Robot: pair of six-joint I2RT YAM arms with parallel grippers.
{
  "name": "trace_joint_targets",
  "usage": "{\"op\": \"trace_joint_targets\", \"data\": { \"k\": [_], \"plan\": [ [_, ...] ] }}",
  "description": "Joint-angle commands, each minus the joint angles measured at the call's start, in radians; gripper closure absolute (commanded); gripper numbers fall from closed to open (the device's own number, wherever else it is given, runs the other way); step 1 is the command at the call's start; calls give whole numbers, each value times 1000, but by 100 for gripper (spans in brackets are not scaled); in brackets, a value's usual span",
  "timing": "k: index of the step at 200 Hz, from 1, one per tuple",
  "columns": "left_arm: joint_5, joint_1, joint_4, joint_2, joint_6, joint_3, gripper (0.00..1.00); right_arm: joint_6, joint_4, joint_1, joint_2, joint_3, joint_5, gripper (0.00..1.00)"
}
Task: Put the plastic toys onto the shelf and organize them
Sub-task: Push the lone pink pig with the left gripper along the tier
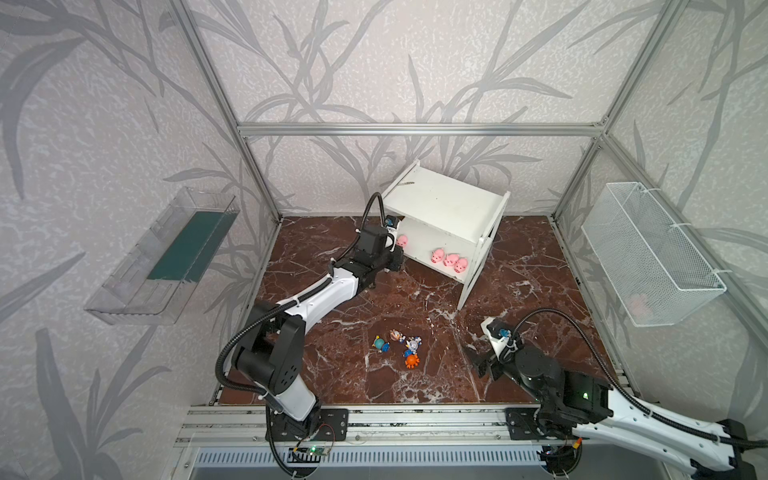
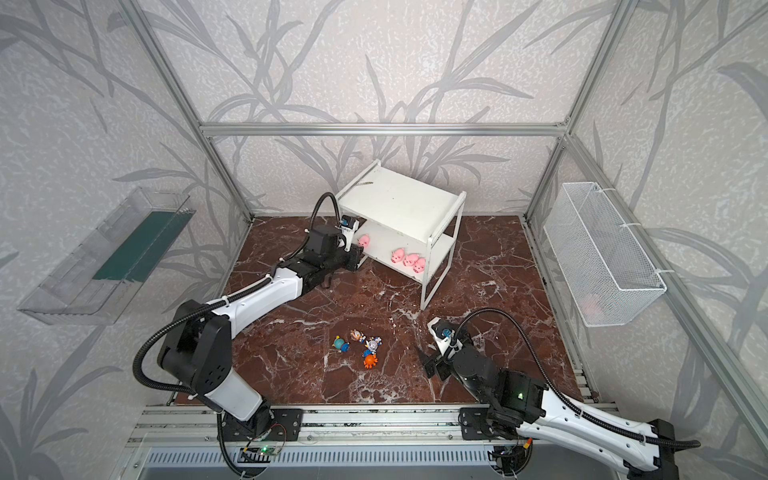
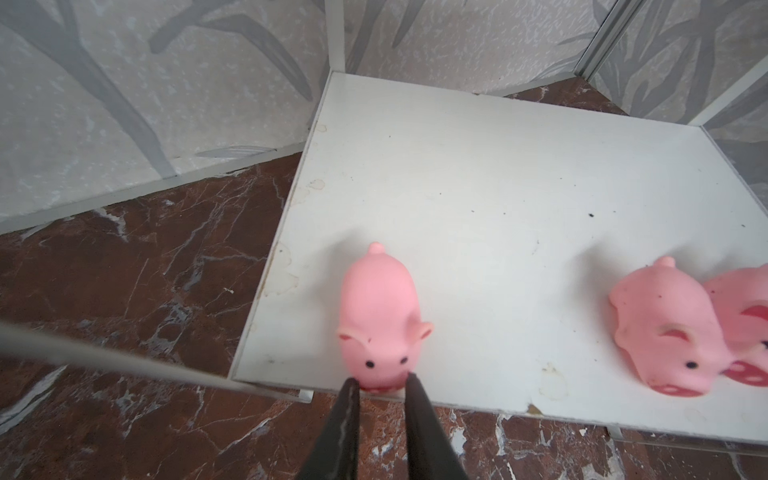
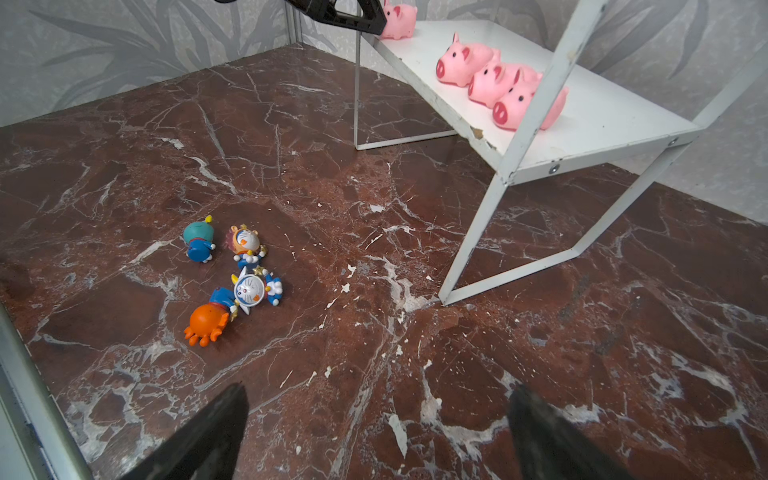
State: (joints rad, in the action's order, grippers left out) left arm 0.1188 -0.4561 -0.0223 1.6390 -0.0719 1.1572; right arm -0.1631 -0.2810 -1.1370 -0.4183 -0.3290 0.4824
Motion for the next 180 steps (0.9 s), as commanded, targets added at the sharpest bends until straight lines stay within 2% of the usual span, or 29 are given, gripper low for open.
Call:
{"op": "trace_joint_targets", "data": {
  "k": [1,37,71,99,118,180],
  "plan": [
    [51,2,1,17,2,37,78,10,28,2,-4,11,15,3],
    [72,-3,2,18,-3,39,79,11,29,0,-3,13,16,3],
    [45,-14,5,19,-13,39,79,10,29,2,-1,14,15,3],
    [0,-15,4,22,-40,41,64,8,26,2,4,14,16,3],
    [-23,-14,4,25,-54,44,59,9,25,1,5,15,16,3],
    [-61,-22,-62,32,-73,28,56,7,25,2,13,21,18,3]
  ]
}}
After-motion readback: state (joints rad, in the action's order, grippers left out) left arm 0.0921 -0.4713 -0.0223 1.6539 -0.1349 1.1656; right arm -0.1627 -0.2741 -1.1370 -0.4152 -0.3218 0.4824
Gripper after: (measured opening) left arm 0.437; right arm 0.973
